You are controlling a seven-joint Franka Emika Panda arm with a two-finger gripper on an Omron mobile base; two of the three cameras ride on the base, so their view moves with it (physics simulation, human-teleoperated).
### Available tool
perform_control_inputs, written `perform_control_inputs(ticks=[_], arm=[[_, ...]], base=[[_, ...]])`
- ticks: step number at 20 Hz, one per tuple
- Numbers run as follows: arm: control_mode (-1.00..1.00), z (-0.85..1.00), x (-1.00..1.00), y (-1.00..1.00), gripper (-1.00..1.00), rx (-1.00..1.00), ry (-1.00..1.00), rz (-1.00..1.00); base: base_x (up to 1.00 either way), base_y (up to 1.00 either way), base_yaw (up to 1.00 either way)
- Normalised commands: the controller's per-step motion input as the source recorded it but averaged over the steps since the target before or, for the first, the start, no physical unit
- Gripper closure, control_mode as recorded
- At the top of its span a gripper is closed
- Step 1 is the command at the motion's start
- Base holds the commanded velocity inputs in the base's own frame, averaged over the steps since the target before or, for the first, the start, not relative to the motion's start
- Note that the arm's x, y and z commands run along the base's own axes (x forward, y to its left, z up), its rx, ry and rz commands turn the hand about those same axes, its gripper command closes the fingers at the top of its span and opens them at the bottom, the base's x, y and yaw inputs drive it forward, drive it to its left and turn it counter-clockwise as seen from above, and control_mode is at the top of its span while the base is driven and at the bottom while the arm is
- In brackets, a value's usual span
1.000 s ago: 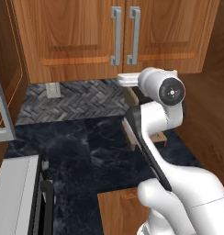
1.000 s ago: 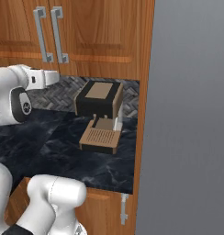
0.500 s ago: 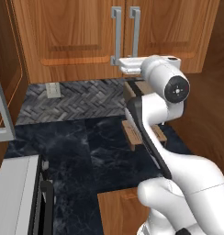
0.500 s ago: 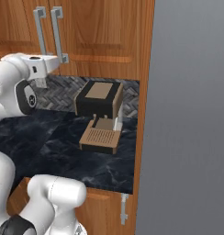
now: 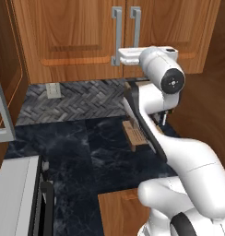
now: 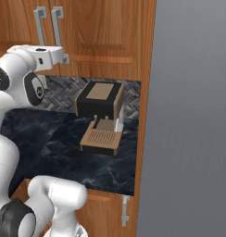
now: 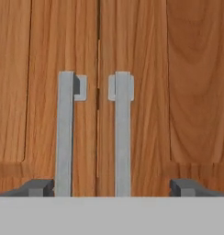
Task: Get the candle and the wine from the cabinet and move them to the dining counter.
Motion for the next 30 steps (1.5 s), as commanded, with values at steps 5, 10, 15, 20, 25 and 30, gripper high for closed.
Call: perform_control_inputs(ticks=[5,10,15,20,25,30], arm=[[-1.0,0.03,0.53,-0.16,-1.0,0.0,0.0,0.0],[-1.0,0.01,0.48,-0.07,-1.0,0.0,0.0,0.0],[-1.0,0.0,0.44,0.0,-1.0,0.0,0.0,0.0],[-1.0,0.0,0.42,0.0,-1.0,0.0,0.0,0.0],[-1.0,0.0,0.44,0.0,-1.0,0.0,0.0,0.0],[-1.0,-0.01,0.5,0.1,-1.0,0.0,0.01,0.0]], base=[[0.0,0.0,0.0],[0.0,0.0,0.0],[0.0,0.0,0.0],[0.0,0.0,0.0],[0.0,0.0,0.0],[0.0,0.0,0.0]])
